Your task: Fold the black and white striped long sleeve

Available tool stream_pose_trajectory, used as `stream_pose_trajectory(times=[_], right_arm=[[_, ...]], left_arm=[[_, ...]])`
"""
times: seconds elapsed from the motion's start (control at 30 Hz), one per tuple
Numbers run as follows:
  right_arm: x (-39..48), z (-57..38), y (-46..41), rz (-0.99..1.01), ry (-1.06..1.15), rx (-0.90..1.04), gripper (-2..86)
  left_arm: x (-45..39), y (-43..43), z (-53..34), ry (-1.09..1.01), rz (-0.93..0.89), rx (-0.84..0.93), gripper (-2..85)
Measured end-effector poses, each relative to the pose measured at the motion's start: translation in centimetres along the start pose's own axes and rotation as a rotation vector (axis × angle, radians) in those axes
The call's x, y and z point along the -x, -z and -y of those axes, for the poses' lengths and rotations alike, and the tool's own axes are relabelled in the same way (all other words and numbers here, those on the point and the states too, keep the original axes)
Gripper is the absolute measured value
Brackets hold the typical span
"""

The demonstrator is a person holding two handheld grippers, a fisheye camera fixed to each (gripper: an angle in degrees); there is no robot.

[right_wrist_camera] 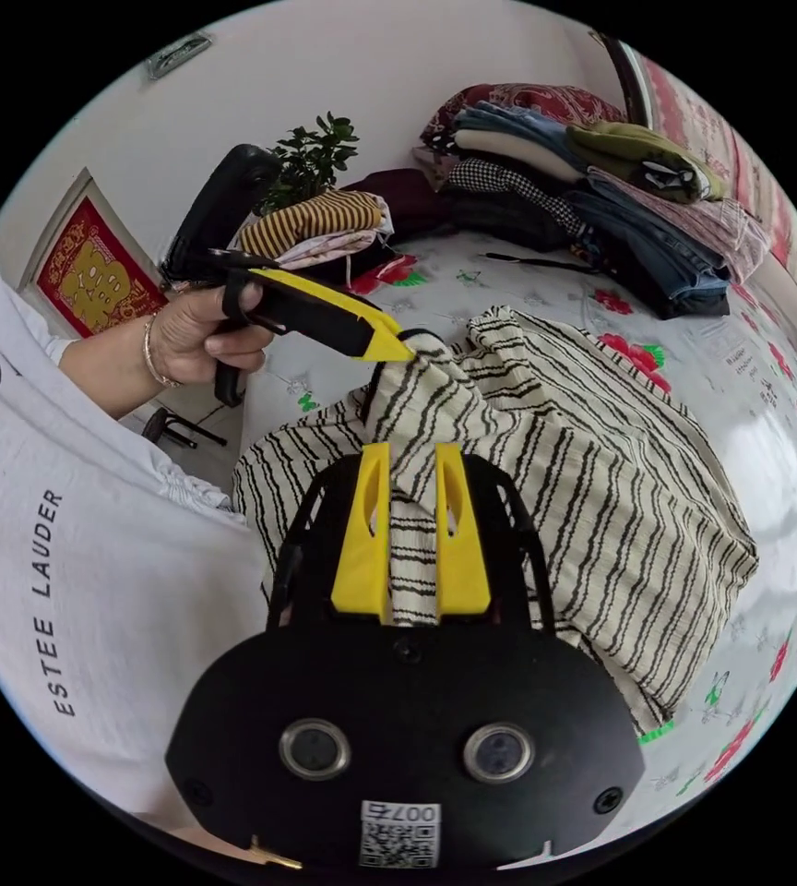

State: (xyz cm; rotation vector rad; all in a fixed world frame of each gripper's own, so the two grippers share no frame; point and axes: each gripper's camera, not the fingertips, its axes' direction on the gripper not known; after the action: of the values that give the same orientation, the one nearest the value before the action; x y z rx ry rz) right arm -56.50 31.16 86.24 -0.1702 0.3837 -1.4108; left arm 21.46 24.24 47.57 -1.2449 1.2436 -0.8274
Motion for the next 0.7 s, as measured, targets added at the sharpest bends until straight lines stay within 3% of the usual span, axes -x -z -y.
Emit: stream_pose_trajectory(times=[0.2,0.37,0.57,0.7], right_arm=[[0.7,5.2,-4.7,0.07,0.057,0.041,3.4],[-0.6,6.6,-5.0,-0.012,0.119,0.014,3.3],[-10.3,14.6,-5.5,-0.019,0.072,0.031,5.6],[-15.4,20.1,-11.6,0.034,0.023,0.106,5.5]], left_arm=[[0.3,1.2,-0.5,0.04,-0.059,-0.024,3.8],[3.9,1.7,-3.2,0.197,0.191,0.002,4.8],[8.5,-0.8,-4.8,0.329,0.165,0.059,8.2],[9.2,-4.0,-4.1,0.323,0.218,0.125,6.0]])
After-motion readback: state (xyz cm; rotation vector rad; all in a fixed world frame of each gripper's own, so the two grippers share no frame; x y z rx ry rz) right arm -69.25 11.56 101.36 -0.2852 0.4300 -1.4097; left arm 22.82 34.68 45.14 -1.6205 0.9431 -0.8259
